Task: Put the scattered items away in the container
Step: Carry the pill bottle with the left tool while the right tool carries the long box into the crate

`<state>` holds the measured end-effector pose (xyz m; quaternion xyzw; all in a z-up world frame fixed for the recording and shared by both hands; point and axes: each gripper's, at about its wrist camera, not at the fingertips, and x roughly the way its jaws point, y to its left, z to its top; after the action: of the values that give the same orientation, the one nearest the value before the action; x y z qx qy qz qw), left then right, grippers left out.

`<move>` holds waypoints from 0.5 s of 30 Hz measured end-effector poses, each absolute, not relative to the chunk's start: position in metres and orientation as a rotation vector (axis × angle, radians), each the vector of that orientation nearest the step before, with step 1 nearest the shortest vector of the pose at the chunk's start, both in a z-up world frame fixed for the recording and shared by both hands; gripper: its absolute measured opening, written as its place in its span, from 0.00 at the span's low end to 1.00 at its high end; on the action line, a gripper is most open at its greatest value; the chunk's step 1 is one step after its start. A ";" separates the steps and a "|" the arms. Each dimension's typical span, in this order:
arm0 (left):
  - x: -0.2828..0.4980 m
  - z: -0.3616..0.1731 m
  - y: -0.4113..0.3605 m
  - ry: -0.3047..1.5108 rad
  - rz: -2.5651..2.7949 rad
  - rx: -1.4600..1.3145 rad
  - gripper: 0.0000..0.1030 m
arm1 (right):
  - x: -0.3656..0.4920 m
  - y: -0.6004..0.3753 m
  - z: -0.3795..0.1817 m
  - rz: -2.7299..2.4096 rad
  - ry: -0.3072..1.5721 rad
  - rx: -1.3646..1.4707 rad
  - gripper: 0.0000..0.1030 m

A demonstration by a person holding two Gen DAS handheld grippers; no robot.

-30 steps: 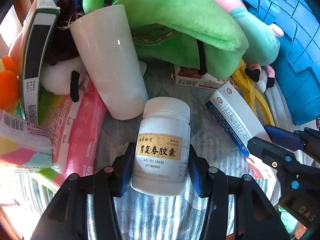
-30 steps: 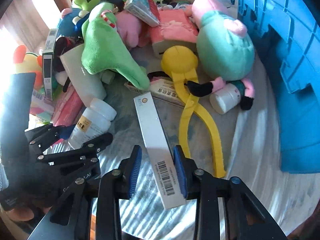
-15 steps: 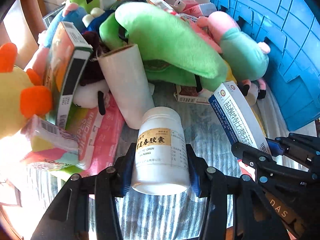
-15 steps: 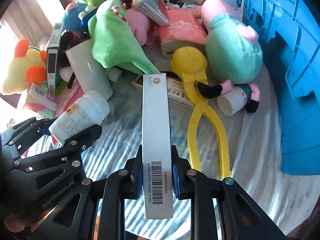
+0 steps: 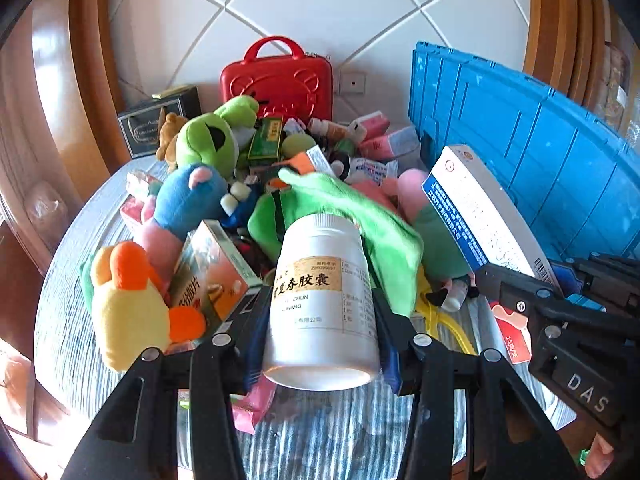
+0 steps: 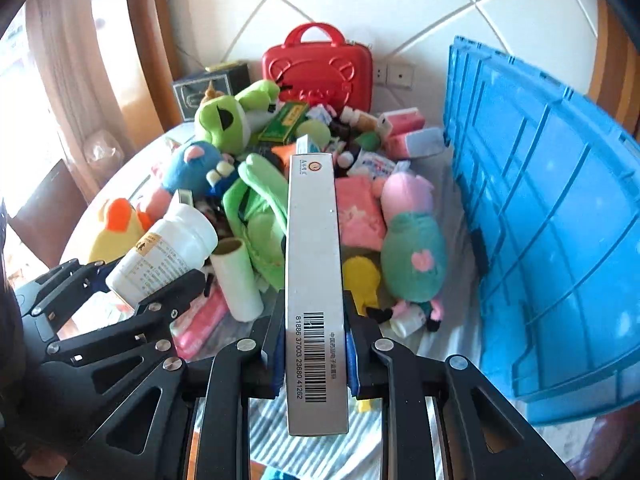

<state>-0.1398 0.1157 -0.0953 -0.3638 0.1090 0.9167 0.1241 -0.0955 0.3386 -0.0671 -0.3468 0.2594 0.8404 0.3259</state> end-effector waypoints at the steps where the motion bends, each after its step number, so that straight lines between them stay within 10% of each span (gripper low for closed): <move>1: -0.135 -0.090 0.114 0.316 2.676 -1.034 0.44 | -0.093 0.339 -0.056 2.202 0.667 -0.885 0.22; 15: -0.128 0.034 0.203 0.294 2.629 -0.781 0.44 | -0.019 0.384 0.091 2.161 0.466 -0.643 0.22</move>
<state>-0.1284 0.2032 0.0340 -0.2780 0.1048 0.9356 0.1907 -0.0194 0.3836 0.0908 -0.2551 0.1850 0.8571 0.4074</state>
